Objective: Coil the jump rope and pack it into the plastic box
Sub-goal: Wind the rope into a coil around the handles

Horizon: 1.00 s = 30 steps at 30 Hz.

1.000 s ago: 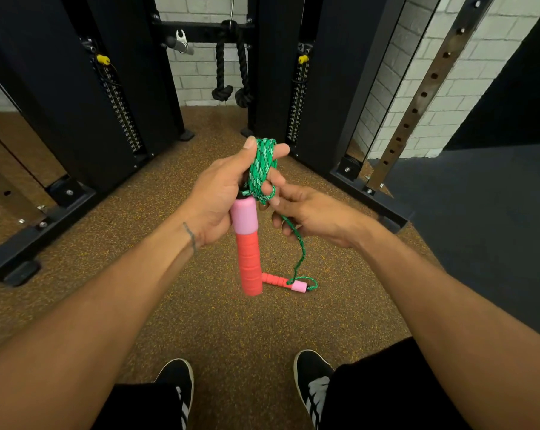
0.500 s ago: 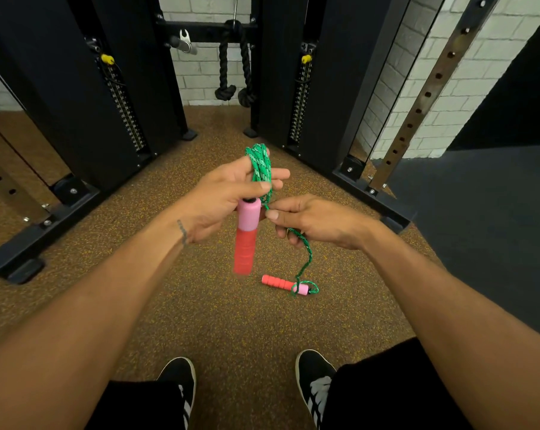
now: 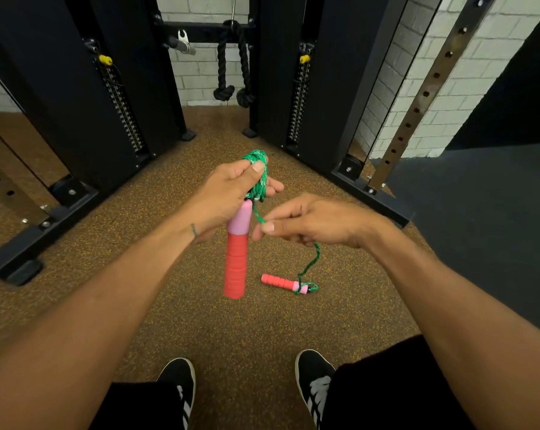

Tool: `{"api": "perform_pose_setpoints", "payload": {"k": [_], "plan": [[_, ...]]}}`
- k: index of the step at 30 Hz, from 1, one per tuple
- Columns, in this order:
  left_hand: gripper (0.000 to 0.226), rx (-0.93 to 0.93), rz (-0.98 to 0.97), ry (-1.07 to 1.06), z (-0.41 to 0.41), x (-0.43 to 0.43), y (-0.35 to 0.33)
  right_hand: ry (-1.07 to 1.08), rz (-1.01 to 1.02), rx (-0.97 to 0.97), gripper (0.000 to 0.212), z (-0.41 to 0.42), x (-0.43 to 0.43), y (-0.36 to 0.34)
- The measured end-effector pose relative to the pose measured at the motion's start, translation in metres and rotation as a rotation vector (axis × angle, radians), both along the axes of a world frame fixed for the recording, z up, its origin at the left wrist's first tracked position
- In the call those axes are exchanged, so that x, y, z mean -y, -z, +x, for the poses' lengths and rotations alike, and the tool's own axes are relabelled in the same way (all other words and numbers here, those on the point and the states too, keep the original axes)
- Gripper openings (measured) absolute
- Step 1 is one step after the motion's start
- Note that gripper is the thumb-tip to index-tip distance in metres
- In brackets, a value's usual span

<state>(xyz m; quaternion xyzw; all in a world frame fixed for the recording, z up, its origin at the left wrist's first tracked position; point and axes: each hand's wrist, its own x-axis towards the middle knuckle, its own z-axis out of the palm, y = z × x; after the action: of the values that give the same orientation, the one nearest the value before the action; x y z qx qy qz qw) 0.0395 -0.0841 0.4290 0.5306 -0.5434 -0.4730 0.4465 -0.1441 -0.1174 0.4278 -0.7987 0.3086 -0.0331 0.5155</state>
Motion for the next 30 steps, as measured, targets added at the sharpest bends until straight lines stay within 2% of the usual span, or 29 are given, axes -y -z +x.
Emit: {"api": "perform_pose_setpoints", "payload": {"k": [3,9,14,19,24,26,30], "plan": [[0.022,-0.054,0.030,-0.057,-0.001,0.000,-0.001,-0.095,-0.085,-0.073,0.024,0.005,-0.008,0.001],[0.025,-0.017,0.065,0.043,0.004,-0.001,0.000,0.112,0.002,0.202,0.023,-0.006,-0.001,-0.013],[0.032,0.022,0.161,0.214,0.005,-0.007,0.000,0.223,-0.043,0.264,0.024,-0.013,0.006,-0.013],[0.033,0.048,0.137,0.382,0.004,-0.012,-0.006,0.277,-0.062,0.376,0.018,-0.015,0.009,-0.011],[0.030,0.159,0.151,0.400,0.003,-0.014,-0.008,0.258,-0.178,0.359,0.015,-0.012,0.006,-0.013],[0.036,0.167,0.171,0.429,0.003,-0.014,-0.007,0.262,-0.185,0.349,0.014,-0.011,0.006,-0.015],[0.028,0.215,0.145,0.458,0.001,-0.014,-0.007,0.350,-0.149,0.390,0.014,-0.010,0.011,-0.014]]}}
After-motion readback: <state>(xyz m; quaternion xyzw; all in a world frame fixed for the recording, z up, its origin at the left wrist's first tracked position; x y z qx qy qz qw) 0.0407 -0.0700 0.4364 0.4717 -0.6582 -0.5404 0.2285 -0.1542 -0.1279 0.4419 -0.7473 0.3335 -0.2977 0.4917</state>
